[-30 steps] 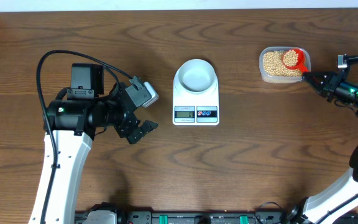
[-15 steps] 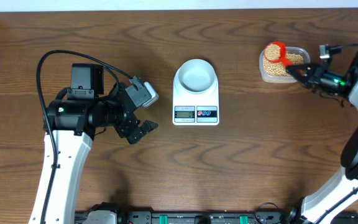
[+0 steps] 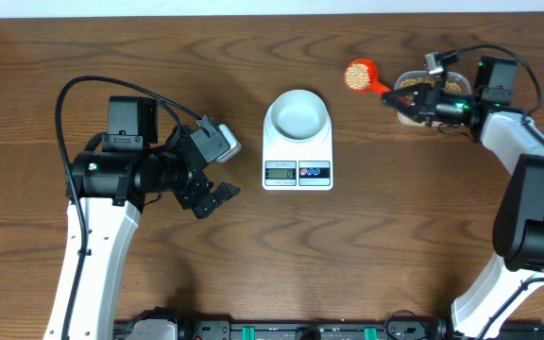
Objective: Scoop item into bowl and weigh 50g on scale
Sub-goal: 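Lift the filled scoop out of the tub and swing it left, then tilt the red scoop over the white bowl to pour soybeans, then shake the tilted scoop above the bowl to empty remaining beans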
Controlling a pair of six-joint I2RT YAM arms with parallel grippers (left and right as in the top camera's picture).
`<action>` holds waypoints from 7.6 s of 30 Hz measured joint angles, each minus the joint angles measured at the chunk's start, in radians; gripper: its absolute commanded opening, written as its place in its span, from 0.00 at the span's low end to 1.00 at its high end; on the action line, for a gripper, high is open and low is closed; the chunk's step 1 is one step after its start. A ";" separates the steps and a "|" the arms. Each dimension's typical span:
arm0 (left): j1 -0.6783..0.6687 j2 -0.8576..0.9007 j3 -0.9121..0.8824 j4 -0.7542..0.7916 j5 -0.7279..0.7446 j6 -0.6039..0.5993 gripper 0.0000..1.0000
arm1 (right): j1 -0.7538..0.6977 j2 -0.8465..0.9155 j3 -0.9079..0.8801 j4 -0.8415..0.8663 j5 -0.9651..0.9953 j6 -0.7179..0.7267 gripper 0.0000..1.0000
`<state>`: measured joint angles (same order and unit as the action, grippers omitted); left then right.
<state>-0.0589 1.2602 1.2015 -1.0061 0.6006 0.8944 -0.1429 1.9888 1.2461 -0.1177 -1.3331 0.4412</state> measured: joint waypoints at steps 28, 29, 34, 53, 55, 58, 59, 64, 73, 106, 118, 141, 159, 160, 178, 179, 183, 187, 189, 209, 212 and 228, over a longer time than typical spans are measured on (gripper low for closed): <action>0.000 0.000 0.000 0.000 0.000 0.000 0.99 | 0.185 0.000 0.000 0.055 0.002 -0.273 0.01; 0.000 0.000 0.000 0.000 0.000 0.000 0.99 | 0.185 0.000 0.000 0.055 0.002 -0.295 0.01; 0.000 0.000 0.000 0.000 0.000 0.000 0.99 | 0.187 0.000 0.000 0.052 0.025 -0.372 0.01; 0.000 0.000 0.000 0.000 0.000 0.000 0.99 | 0.212 0.000 0.000 -0.036 0.232 -0.596 0.01; 0.000 0.000 0.000 0.000 0.000 0.000 0.99 | 0.212 0.000 0.000 -0.036 0.236 -0.610 0.01; 0.000 0.000 0.000 0.000 0.000 0.000 0.99 | 0.213 0.000 0.000 -0.035 0.243 -0.635 0.01; 0.000 0.000 0.000 0.000 0.000 0.000 1.00 | 0.213 0.000 0.000 -0.035 0.244 -0.639 0.01; 0.000 0.000 0.000 0.000 0.000 0.000 0.99 | 0.213 0.000 0.000 -0.035 0.249 -0.650 0.01; 0.000 0.000 0.000 0.000 0.000 0.000 0.99 | 0.213 0.000 0.000 -0.028 0.249 -0.654 0.01; 0.000 0.000 0.000 0.000 0.000 0.000 0.99 | 0.254 -0.031 0.000 -0.098 0.375 -0.837 0.01; 0.000 0.000 0.000 0.000 0.000 0.000 0.99 | 0.272 -0.079 0.000 -0.105 0.412 -0.869 0.01; 0.000 0.000 0.000 0.000 0.000 0.000 0.99 | 0.293 -0.113 0.000 -0.145 0.473 -0.877 0.01; 0.000 0.000 0.000 0.000 0.000 0.000 0.99 | 0.305 -0.164 0.000 -0.169 0.542 -0.892 0.01; 0.000 0.000 0.000 0.000 0.000 0.000 0.99 | 0.305 -0.164 0.000 -0.171 0.549 -0.896 0.01; 0.000 0.000 0.000 0.000 0.000 0.000 0.99 | 0.324 -0.195 0.000 -0.208 0.594 -0.957 0.01; 0.000 0.000 0.000 0.000 0.000 0.000 0.99 | 0.324 -0.195 0.000 -0.208 0.595 -0.959 0.01; 0.000 0.000 0.000 0.000 0.000 0.000 0.99 | 0.325 -0.195 0.000 -0.211 0.619 -0.966 0.01; 0.000 0.000 0.000 0.000 0.000 0.000 0.99 | 0.325 -0.195 0.000 -0.211 0.622 -0.968 0.01; 0.000 0.000 0.000 0.000 0.000 0.000 0.99 | 0.325 -0.195 0.000 -0.211 0.607 -0.969 0.01; 0.000 0.000 0.000 0.000 0.000 0.000 0.99 | 0.357 -0.201 0.000 -0.210 0.654 -1.019 0.01; 0.000 0.000 0.000 0.000 0.000 0.000 0.99 | 0.358 -0.204 0.000 -0.200 0.673 -1.026 0.01; 0.000 0.000 0.000 0.000 0.000 0.000 0.99 | 0.385 -0.224 0.000 -0.211 0.749 -1.030 0.01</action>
<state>-0.0589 1.2602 1.2015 -1.0061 0.6006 0.8940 0.2420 1.7649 1.2461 -0.3286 -0.5838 -0.5884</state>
